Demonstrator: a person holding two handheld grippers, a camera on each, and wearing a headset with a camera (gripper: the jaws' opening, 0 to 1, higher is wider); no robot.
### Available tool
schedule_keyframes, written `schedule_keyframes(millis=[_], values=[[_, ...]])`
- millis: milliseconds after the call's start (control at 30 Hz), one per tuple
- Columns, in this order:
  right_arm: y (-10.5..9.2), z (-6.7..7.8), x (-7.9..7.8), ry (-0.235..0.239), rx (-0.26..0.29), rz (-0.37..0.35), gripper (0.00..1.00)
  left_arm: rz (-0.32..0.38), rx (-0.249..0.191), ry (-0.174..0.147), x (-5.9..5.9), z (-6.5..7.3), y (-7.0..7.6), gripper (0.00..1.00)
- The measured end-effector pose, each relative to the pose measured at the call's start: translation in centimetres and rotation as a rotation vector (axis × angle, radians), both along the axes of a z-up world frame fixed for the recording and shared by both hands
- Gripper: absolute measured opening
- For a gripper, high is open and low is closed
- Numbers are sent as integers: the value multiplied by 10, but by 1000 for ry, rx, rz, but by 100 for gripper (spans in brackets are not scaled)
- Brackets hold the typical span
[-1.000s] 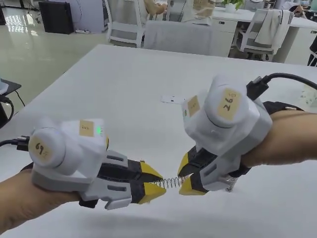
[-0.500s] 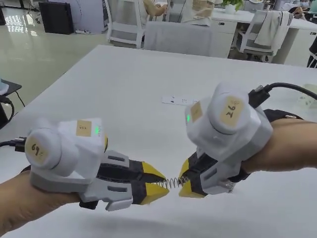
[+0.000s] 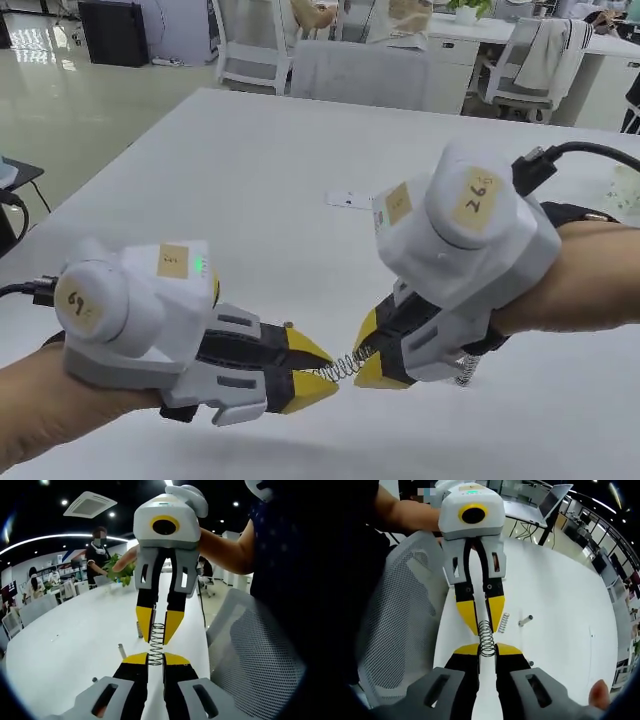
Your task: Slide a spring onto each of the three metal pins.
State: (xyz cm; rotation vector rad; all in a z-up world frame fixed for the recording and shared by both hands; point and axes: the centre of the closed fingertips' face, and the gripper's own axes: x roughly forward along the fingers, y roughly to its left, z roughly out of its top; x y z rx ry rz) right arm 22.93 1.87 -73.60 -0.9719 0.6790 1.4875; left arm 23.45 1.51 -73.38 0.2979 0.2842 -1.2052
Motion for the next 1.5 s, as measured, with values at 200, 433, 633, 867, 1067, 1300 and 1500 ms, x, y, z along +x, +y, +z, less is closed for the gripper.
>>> schedule_keyframes(millis=[200, 433, 633, 867, 1067, 1300, 1500], values=[[4, 2, -3, -1, -9, 14, 8, -6, 6, 2, -1, -1, -1, 2], [8, 2, -5, -9, -29, 30, 8, -7, 13, 10, -2, -4, -2, 2], [11, 3, -7, -12, -38, 44, 8, -8, 16, 14, -4, -5, -2, 2], [14, 3, -9, -9, -41, 54, 8, -11, 23, 13, -5, -7, -2, 2], [15, 3, -9, -12, -46, 59, 8, -13, 23, 14, -5, -7, -3, 2], [15, 3, -9, -10, -47, 58, 8, -12, 20, 15, -6, -8, -4, 3], [14, 2, -8, -11, -53, 55, 8, -11, 16, 20, -6, -7, -6, 5]])
